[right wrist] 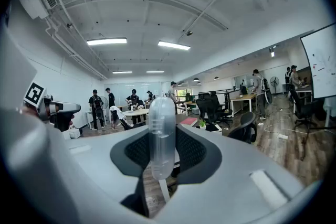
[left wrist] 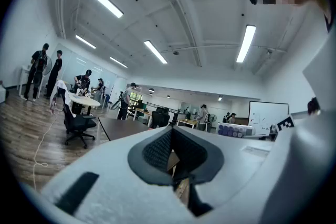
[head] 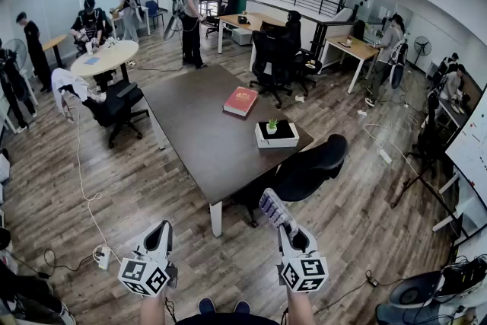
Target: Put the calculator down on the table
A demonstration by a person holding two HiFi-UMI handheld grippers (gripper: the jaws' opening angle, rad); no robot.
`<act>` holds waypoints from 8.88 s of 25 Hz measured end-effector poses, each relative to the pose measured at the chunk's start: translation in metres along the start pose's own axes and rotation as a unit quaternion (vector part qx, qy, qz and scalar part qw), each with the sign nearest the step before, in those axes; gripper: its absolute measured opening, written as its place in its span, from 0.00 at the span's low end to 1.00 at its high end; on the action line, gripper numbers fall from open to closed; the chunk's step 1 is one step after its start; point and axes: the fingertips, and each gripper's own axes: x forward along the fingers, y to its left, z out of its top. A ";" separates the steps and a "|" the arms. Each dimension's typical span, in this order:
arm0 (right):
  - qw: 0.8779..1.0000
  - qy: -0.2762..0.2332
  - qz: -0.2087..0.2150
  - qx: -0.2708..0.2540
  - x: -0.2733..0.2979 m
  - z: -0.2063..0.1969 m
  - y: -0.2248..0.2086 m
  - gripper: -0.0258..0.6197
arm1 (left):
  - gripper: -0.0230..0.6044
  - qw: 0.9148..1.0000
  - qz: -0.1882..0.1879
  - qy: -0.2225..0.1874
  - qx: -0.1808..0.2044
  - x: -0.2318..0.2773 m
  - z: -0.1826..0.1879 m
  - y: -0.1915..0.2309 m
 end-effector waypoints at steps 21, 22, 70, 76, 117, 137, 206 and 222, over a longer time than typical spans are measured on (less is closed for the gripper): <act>1.000 0.000 0.026 -0.009 0.000 -0.003 -0.004 0.22 | 0.03 0.999 -0.009 -0.017 0.028 0.000 -0.001 -0.015; 1.000 -0.001 0.027 -0.005 0.000 -0.004 -0.005 0.22 | 0.03 1.000 -0.011 -0.018 0.021 0.000 -0.002 -0.015; 0.998 -0.011 0.048 -0.027 0.063 0.004 -0.066 0.22 | 0.03 1.000 -0.011 -0.022 0.019 0.099 -0.028 -0.031; 0.999 -0.002 0.037 -0.024 0.133 0.014 -0.071 0.22 | 0.03 1.000 -0.011 -0.018 0.022 0.151 -0.015 0.011; 0.996 -0.004 0.089 -0.012 0.546 0.094 -0.105 0.22 | 0.03 0.996 0.008 -0.040 0.080 0.495 0.061 0.199; 0.996 0.012 0.088 -0.023 0.681 0.092 -0.105 0.22 | 0.03 0.995 0.045 -0.028 0.087 0.566 0.068 0.290; 0.705 0.063 -0.109 0.698 0.840 -0.263 -0.130 0.22 | 0.03 0.998 0.039 0.027 0.033 0.606 0.024 0.360; 0.675 0.076 -0.106 0.726 0.854 -0.268 -0.124 0.49 | 0.03 0.998 0.046 0.041 0.009 0.607 0.006 0.370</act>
